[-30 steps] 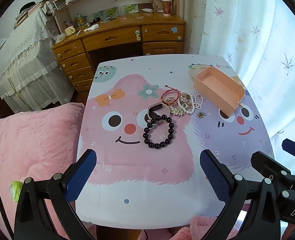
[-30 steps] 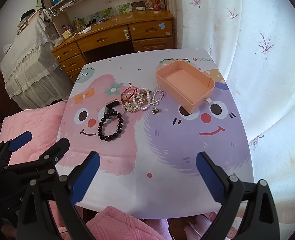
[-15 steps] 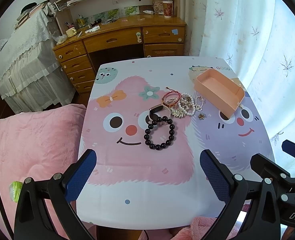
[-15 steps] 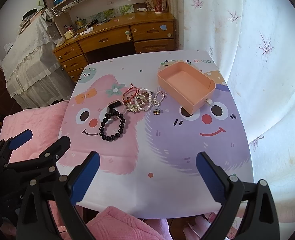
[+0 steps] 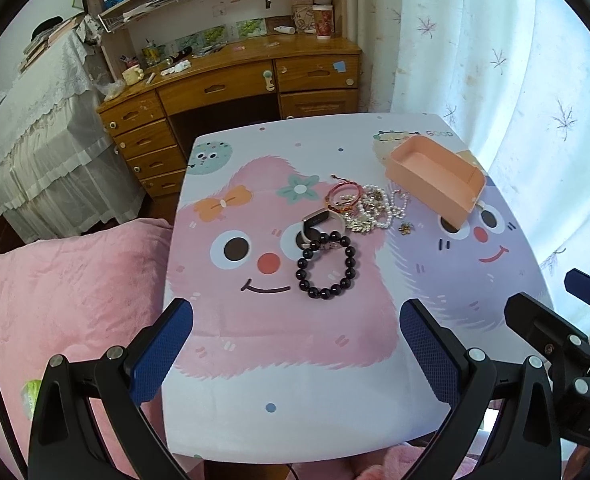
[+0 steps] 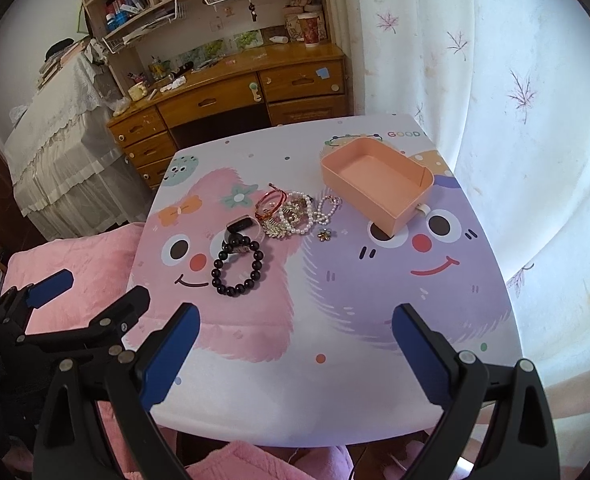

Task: Organize jewelry
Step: 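Close the left tool on the black bead bracelet while the right tool reaches the blue flower brooch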

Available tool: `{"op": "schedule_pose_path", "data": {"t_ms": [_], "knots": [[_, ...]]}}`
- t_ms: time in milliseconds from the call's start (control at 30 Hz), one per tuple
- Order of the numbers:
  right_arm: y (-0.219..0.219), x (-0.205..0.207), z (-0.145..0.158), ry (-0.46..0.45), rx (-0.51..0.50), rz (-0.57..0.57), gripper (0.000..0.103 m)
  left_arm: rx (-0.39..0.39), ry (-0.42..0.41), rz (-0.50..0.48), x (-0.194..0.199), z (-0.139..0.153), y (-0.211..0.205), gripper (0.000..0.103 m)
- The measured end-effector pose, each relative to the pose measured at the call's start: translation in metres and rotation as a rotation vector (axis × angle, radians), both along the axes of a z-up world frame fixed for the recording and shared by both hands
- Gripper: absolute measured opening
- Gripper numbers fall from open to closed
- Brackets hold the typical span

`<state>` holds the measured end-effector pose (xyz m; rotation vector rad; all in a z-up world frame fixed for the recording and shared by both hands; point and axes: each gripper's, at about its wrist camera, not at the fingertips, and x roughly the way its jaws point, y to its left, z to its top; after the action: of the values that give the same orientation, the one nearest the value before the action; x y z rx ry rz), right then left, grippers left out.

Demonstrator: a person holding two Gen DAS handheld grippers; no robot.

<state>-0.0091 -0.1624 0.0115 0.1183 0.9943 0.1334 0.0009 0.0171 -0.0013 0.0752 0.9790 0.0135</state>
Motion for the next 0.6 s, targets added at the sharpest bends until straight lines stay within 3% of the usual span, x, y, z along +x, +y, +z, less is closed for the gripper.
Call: {"op": "schedule_pose_path", "data": {"t_ms": [167,367,600], "knots": [[0.012,-0.01,-0.016,0.005,-0.101,-0.001,0.098,-0.063,0.086,-0.073,0.008,-0.021,0.01,0.102],[0.033,-0.023,-0.05,-0.048,-0.291,0.155,0.098,-0.137,0.202,-0.115,0.023,-0.06,0.019,0.102],[0.034,-0.001,-0.085,-0.054,-0.237,0.201,0.097,-0.112,0.207,-0.087,0.052,-0.107,0.026,0.102]]}}
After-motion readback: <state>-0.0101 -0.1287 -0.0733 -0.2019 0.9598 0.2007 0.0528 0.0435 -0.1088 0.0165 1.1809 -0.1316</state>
